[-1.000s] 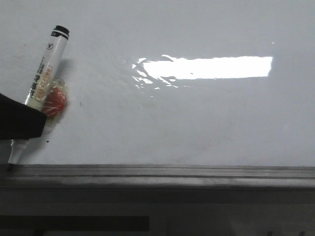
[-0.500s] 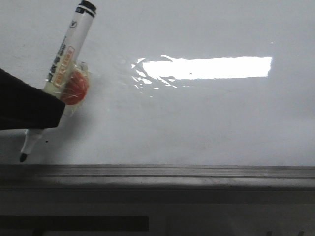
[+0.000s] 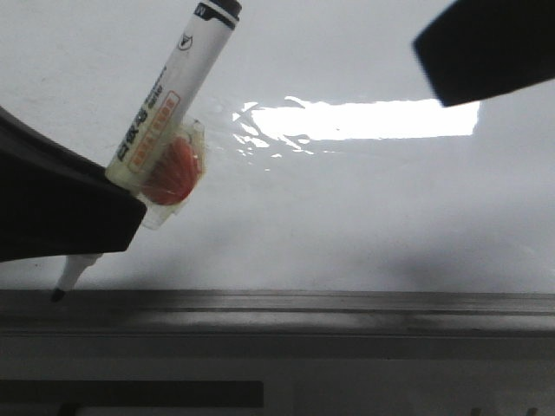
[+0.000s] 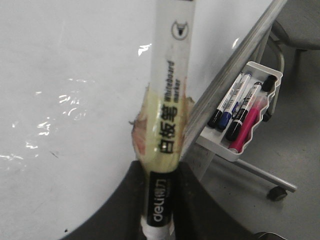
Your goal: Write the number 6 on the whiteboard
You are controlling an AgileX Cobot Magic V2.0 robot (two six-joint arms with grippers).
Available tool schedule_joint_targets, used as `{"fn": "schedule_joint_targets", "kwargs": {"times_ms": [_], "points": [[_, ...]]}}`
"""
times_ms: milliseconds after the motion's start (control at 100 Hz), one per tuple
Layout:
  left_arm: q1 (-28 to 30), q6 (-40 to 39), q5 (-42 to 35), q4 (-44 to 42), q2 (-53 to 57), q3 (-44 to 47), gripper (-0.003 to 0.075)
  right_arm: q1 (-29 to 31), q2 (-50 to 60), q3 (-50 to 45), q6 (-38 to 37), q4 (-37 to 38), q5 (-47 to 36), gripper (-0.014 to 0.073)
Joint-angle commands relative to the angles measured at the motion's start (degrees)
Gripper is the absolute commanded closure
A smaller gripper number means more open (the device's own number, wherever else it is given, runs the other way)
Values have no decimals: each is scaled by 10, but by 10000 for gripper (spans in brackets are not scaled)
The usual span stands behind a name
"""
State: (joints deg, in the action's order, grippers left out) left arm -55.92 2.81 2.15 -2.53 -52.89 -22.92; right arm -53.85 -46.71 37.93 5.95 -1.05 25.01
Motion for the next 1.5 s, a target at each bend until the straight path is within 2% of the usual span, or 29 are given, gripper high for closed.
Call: {"fn": "schedule_joint_targets", "kwargs": {"times_ms": [0, 210, 330, 540, 790, 840, 910, 980, 1030, 1060, 1250, 1290, 1340, 1390, 1490], "points": [[-9, -1, -38, -21, 16, -19, 739, -23, -20, 34, -3, -6, -51, 207], [-33, -1, -36, -44, 44, -19, 739, -30, -73, 73, -16, -58, -74, 208], [-41, -1, -37, -61, 44, -19, 739, -30, -103, 94, -16, -117, -72, 208], [-42, -1, -37, -61, 44, -19, 739, -30, -139, 128, -16, -153, -68, 208], [-42, -1, -37, -61, 44, -19, 739, -30, -167, 138, -16, -157, -73, 217], [-42, -1, -37, -61, 44, -19, 739, -30, -173, 138, -16, -157, -79, 246], [-42, -1, -36, -61, 43, -19, 739, -30, -179, 138, -16, -160, -91, 333], [-42, -1, -32, -61, 43, -19, 739, -30, -181, 138, -16, -172, -96, 476], [-42, -1, -32, -61, 43, -19, 739, -30, -181, 138, -16, -177, -97, 618], [-42, -1, -32, -61, 43, -19, 739, -30, -181, 138, -18, -177, -97, 664], [-42, -1, -37, -61, 43, -19, 736, -30, -181, 138, -18, -179, -92, 652], [-42, -1, -37, -61, 43, -19, 715, -30, -181, 138, -18, -179, -87, 653], [-42, -1, -37, -61, 43, -19, 652, -30, -181, 138, -18, -179, -77, 653], [-42, -1, -37, -61, 44, -19, 556, -30, -181, 138, -18, -179, -72, 653], [-42, -1, -37, -61, 44, -19, 317, -30, -181, 138, -19, -182, -74, 653]]}}
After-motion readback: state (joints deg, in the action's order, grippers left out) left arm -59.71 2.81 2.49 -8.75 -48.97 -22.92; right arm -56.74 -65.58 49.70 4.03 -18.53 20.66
